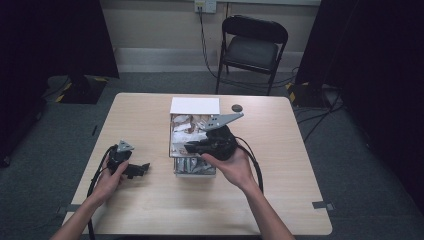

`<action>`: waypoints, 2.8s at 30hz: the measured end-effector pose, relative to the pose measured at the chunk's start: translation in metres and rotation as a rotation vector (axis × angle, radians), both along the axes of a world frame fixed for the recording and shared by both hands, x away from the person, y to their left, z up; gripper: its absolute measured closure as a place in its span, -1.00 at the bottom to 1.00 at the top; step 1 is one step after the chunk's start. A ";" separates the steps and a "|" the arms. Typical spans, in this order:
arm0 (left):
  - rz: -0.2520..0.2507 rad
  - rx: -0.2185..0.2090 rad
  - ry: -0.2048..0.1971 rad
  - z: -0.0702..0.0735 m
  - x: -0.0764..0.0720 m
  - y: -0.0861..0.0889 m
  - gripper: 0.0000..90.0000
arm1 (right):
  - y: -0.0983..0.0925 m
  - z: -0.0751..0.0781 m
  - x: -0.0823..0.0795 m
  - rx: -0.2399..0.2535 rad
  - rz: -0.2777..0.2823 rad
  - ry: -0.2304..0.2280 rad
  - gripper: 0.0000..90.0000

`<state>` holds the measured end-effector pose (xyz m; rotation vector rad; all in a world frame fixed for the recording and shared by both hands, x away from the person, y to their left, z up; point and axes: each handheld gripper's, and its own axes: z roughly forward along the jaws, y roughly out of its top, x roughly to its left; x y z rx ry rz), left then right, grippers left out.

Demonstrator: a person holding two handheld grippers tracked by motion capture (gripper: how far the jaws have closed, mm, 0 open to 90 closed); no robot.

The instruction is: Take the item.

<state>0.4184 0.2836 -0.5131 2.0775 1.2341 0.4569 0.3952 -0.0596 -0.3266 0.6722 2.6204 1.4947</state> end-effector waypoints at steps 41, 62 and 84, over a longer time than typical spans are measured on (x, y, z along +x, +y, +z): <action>0.002 -0.003 -0.002 0.000 0.000 0.000 -1.00 | -0.021 0.013 -0.002 0.112 -0.068 -0.029 1.00; -0.001 -0.001 0.000 0.000 0.000 0.000 -1.00 | -0.038 0.033 -0.014 0.162 -0.079 -0.075 1.00; 0.001 -0.002 -0.002 0.000 0.000 0.000 -1.00 | -0.061 0.049 -0.026 0.193 -0.128 -0.129 1.00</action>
